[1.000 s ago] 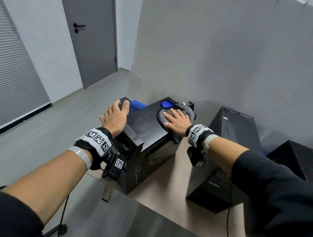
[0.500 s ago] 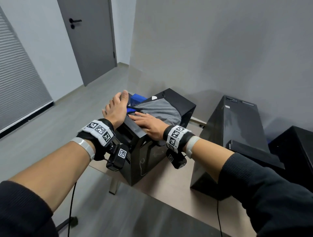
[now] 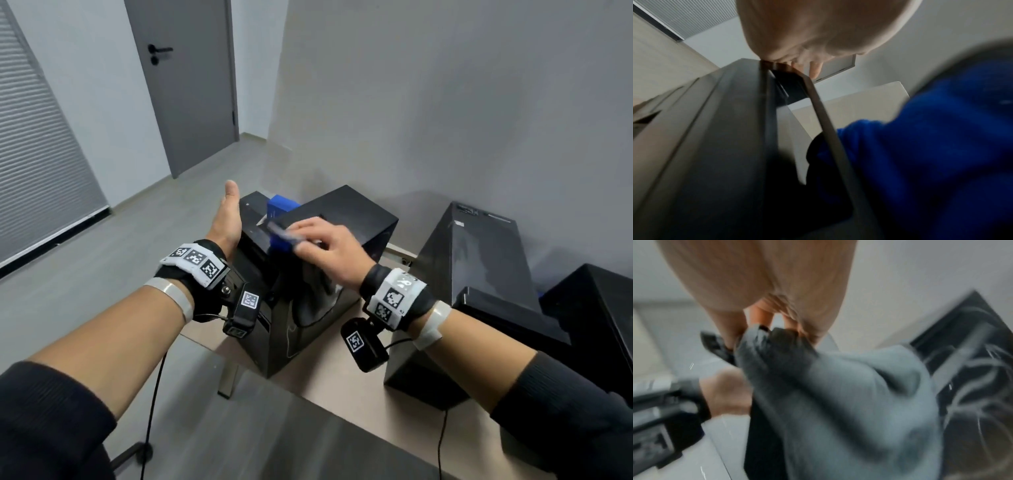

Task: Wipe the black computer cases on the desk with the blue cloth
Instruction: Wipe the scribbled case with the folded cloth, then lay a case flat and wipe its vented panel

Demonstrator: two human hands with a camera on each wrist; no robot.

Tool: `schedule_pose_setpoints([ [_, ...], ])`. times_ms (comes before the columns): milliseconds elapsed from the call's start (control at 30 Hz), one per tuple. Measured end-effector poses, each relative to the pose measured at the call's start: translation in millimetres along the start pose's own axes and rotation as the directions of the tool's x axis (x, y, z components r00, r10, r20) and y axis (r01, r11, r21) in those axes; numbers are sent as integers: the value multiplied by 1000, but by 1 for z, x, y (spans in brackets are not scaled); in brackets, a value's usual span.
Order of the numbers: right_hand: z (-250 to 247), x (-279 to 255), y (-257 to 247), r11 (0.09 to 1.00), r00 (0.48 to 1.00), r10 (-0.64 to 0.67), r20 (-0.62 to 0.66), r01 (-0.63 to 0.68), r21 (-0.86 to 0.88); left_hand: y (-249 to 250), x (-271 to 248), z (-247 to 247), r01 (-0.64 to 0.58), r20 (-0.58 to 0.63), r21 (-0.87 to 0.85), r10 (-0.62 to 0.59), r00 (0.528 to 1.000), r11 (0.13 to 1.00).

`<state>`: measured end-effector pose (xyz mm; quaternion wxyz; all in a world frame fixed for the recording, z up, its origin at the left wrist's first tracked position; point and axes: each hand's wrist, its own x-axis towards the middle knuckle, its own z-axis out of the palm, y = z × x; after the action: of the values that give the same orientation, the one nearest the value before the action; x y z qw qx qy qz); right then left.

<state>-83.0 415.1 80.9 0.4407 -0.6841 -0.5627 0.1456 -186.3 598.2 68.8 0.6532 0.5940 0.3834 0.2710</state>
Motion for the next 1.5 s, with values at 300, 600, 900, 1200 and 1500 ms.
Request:
schedule_pose_setpoints([
  [300,28,73,-12,959,957,145,251,-74,-273,-12,9,-20,133,127,59,-140,982,989],
  [600,17,52,5,989,947,88,308,-46,-140,-8,0,-14,101,197,95,-118,973,990],
  [900,-14,15,-11,918,937,161,311,-26,-396,-14,-5,-13,10,249,212,-64,966,977],
  [1200,-11,14,-20,961,955,179,-236,-222,-167,17,-38,-5,-377,88,302,369,925,876],
  [1500,15,48,-55,973,979,-205,-23,201,-113,73,-59,14,329,511,-600,33,859,729],
])
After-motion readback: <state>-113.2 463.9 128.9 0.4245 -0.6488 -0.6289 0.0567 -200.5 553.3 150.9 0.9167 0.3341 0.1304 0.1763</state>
